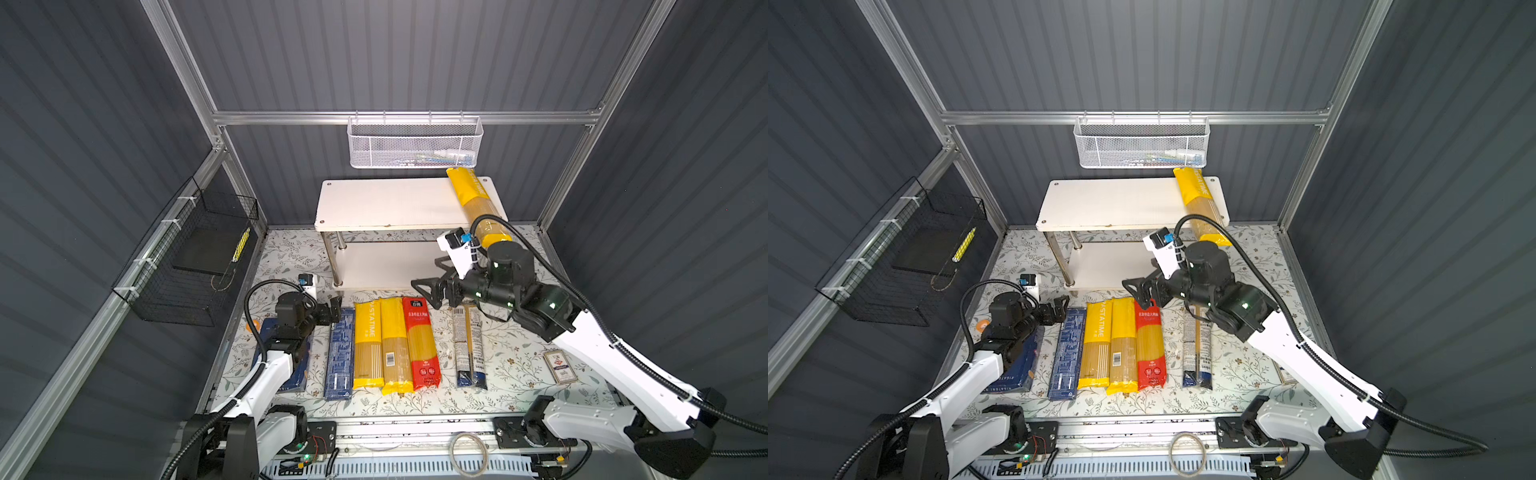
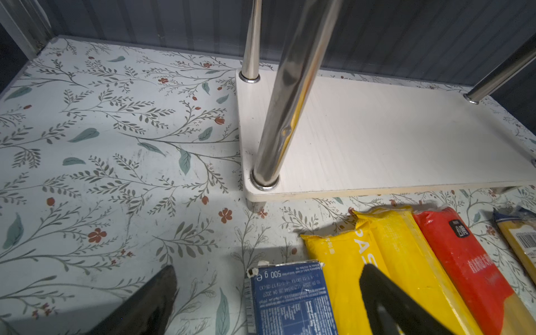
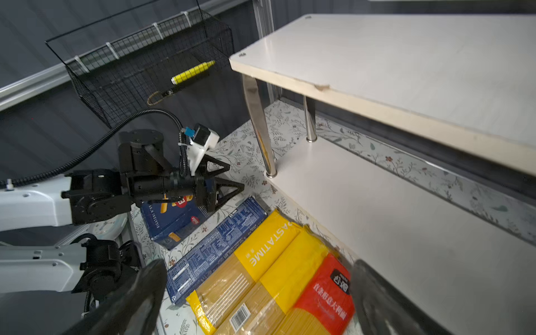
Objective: Arrange pasta packages on shelves
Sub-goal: Pick up the pasta bag from the middle-right of the table.
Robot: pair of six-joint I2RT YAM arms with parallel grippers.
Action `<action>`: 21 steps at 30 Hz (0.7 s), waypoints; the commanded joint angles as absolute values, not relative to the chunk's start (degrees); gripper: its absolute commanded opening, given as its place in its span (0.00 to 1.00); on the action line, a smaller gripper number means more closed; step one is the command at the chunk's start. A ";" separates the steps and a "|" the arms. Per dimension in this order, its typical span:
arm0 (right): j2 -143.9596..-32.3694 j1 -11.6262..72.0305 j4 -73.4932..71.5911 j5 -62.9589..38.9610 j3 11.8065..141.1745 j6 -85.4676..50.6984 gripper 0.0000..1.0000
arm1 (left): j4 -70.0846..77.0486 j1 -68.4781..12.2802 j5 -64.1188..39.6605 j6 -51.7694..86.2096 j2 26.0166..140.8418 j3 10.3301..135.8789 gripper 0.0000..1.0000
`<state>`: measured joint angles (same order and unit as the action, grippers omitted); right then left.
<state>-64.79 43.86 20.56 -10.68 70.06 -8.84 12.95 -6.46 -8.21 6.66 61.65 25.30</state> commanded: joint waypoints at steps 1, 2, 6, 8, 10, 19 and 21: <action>-61.48 45.86 19.56 -6.97 67.07 -10.90 0.99 | 13.57 -6.86 -11.19 7.20 62.30 26.74 0.99; -61.12 46.74 20.37 -6.41 66.51 -11.12 0.99 | 12.79 -6.90 -11.18 7.13 62.21 27.27 0.99; -60.31 48.89 23.94 -4.93 63.26 -12.77 0.99 | 13.66 -6.94 -9.05 6.77 60.93 25.75 0.99; -60.16 49.22 26.19 -2.41 61.74 -14.43 0.99 | 14.67 -6.94 -8.96 6.86 60.69 24.82 0.99; -59.87 49.31 28.84 0.06 60.08 -16.36 0.99 | 14.36 -6.94 -8.58 6.52 61.25 24.69 0.99; -56.98 49.22 34.41 17.80 49.73 -29.92 0.99 | 14.59 -6.94 -8.31 6.39 62.26 24.80 0.99; -56.65 49.13 36.66 21.40 48.93 -34.41 0.99 | 14.63 -6.94 -8.10 6.37 61.75 24.52 0.99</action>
